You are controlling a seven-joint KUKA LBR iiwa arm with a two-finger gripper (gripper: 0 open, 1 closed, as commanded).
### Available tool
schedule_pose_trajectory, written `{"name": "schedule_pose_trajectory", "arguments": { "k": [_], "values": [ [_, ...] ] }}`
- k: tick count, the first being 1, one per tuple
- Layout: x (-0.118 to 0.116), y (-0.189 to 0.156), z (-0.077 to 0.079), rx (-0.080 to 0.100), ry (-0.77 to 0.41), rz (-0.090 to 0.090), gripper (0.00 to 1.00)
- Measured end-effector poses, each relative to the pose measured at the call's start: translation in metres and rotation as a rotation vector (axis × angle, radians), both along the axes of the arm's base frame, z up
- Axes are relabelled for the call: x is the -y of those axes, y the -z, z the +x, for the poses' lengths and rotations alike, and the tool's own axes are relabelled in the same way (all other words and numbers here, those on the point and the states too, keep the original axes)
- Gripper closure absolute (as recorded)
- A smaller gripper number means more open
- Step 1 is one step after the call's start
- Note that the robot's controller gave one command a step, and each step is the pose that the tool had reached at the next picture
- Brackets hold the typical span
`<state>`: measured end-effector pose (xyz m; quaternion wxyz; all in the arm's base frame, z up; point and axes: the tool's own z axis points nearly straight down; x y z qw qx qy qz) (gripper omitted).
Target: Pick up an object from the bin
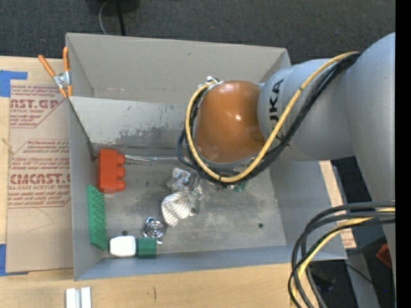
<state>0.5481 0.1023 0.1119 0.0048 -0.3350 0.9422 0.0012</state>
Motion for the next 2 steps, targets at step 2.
{"name": "schedule_pose_trajectory", "arguments": {
  "k": [2],
  "values": [
    [0.0, -0.016, -0.002, -0.008, 0.0, -0.001, 1.0]
  ]
}}
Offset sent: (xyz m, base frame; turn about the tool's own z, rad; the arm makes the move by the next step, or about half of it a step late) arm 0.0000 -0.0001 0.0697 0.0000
